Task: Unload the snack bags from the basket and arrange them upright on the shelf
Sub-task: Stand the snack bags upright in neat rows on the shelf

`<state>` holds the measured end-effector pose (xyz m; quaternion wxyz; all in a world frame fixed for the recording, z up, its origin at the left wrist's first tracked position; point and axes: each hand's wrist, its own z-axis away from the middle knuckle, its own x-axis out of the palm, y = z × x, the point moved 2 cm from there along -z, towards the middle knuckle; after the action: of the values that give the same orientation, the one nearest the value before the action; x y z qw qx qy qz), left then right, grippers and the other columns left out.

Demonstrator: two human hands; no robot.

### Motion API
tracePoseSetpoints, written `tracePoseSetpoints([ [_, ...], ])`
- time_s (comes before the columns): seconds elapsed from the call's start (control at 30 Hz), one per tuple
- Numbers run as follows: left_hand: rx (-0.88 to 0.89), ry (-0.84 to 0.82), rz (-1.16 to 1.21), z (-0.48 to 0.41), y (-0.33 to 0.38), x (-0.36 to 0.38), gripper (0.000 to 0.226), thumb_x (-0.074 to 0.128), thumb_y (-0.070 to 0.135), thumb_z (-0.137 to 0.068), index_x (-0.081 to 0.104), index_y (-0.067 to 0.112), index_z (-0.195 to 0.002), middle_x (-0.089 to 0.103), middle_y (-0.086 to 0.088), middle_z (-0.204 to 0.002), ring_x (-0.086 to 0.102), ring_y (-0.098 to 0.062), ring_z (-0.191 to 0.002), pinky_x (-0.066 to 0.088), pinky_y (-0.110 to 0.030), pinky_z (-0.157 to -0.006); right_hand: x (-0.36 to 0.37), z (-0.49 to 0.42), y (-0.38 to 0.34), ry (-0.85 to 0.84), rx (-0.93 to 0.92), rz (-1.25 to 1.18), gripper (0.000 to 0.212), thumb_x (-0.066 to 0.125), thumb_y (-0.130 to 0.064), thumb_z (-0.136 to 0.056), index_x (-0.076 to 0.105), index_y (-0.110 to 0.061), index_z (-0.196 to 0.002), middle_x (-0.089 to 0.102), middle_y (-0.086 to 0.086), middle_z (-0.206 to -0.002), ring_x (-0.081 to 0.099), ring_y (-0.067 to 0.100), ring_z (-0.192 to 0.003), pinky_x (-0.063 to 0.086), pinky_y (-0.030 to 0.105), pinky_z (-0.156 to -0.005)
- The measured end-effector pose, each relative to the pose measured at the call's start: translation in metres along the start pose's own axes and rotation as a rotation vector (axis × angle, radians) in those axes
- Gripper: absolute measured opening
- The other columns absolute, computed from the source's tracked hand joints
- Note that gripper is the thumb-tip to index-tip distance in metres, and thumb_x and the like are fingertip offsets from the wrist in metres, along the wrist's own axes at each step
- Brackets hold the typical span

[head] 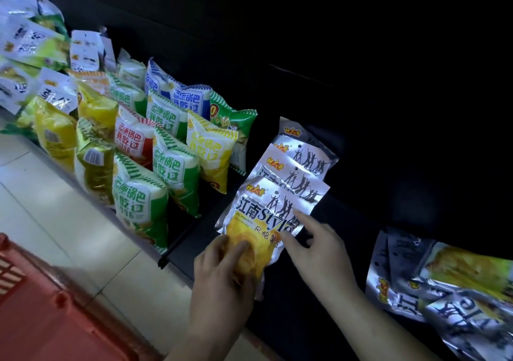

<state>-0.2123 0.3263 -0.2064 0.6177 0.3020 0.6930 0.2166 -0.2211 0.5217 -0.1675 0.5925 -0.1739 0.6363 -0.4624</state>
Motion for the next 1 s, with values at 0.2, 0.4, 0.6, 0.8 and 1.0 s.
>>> tracePoseSetpoints([
  [0.2,-0.013,-0.019,-0.027,-0.002,-0.002,0.001,0.06,0.085,0.022,-0.072,0.066,0.039,-0.126,0.05,0.0,-0.142,0.044,-0.025,-0.124,0.04,-0.03,-0.096,0.009,0.003,-0.002,-0.149,-0.024,-0.076,0.055,0.072,-0.039,-0.092,0.051,-0.045,-0.142,0.047,-0.022,-0.147,0.041,-0.002,-0.136,0.039,0.029,-0.112],
  [0.4,-0.028,-0.006,-0.025,-0.009,-0.007,-0.005,0.056,0.081,0.018,-0.075,0.066,0.032,-0.127,0.047,0.003,-0.146,0.039,-0.022,-0.131,0.04,-0.034,-0.107,0.009,-0.003,-0.004,-0.234,-0.094,-0.038,0.06,0.072,-0.038,-0.091,0.046,-0.054,-0.143,0.044,-0.024,-0.151,0.036,-0.003,-0.141,0.038,0.032,-0.115],
  [0.6,0.015,0.033,-0.035,-0.003,-0.01,-0.007,0.057,0.083,0.028,-0.075,0.065,0.033,-0.128,0.05,0.0,-0.145,0.044,-0.027,-0.128,0.041,-0.037,-0.105,0.002,0.001,-0.002,-0.176,-0.085,-0.033,0.05,0.073,-0.042,-0.089,0.057,-0.05,-0.136,0.055,-0.031,-0.132,0.055,-0.002,-0.122,0.046,0.023,-0.101],
  [0.8,-0.073,-0.053,-0.069,-0.005,-0.017,-0.002,0.066,0.077,0.047,-0.078,0.054,0.044,-0.139,0.035,0.003,-0.157,0.036,-0.027,-0.135,0.037,-0.035,-0.107,0.007,0.004,0.006,-0.157,-0.102,-0.054,0.053,0.072,-0.036,-0.091,0.054,-0.045,-0.14,0.053,-0.027,-0.132,0.048,-0.008,-0.127,0.046,0.025,-0.105],
  [1.0,-0.017,-0.085,-0.107,0.0,-0.007,0.007,0.065,0.068,0.058,-0.081,0.047,0.048,-0.142,0.039,0.003,-0.152,0.039,-0.025,-0.129,0.039,-0.035,-0.104,0.009,-0.005,-0.002,-0.161,-0.123,-0.072,0.06,0.072,-0.038,-0.09,0.047,-0.047,-0.144,0.04,-0.017,-0.15,0.035,0.004,-0.143,0.041,0.044,-0.114],
])
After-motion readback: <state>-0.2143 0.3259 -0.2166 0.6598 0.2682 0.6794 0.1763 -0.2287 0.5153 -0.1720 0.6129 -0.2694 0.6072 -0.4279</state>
